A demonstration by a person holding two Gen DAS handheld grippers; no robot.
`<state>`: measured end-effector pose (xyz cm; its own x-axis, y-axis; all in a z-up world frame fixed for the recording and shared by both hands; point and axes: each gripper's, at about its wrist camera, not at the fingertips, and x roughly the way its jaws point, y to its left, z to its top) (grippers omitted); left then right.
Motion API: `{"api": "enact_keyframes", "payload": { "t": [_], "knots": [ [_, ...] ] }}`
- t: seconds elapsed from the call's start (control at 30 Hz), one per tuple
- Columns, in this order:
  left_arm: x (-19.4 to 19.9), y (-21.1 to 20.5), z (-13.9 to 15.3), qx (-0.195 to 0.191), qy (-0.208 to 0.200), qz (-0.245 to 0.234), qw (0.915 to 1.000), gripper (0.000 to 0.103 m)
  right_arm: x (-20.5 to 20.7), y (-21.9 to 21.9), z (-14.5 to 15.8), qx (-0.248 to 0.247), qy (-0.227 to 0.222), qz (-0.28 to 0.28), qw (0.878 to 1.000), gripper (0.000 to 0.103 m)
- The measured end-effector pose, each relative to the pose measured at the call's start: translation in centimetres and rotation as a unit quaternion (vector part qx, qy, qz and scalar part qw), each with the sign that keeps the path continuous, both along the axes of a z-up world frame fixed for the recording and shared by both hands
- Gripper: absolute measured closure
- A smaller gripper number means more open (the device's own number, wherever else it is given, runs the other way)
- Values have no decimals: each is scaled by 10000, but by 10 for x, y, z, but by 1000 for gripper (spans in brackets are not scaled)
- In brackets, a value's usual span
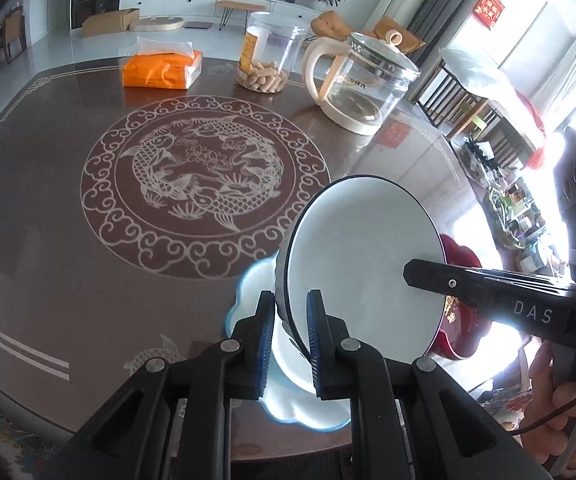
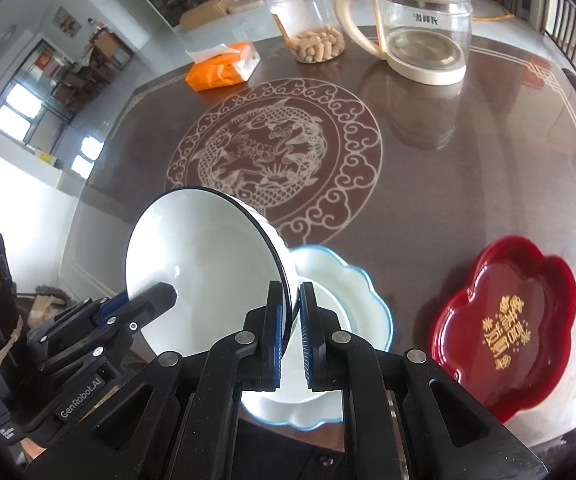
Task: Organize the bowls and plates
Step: 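Carry the ribbed bowl with both grippers onto the blue-floral bowl and lower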
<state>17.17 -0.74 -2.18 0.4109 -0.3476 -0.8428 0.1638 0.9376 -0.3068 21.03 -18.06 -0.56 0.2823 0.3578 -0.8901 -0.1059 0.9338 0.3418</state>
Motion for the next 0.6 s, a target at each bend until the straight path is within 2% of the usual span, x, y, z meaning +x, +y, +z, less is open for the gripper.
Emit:
{"api": "enact_keyframes", "payload": {
  "t": [0.13, 0.33, 0.6],
  "knots": [
    [-7, -9, -20, 28, 181, -44, 9998, 89, -12, -10, -22, -37, 174, -140, 9997, 92],
    [-10, -16, -36, 110, 263, -65, 9996, 89, -17, -15, -42, -129, 254, -189, 9994, 92],
    [-10, -21, -47, 213, 332, -133, 9991, 89, -18, -15, -51, -253, 180, -200, 9993, 92]
  ]
}}
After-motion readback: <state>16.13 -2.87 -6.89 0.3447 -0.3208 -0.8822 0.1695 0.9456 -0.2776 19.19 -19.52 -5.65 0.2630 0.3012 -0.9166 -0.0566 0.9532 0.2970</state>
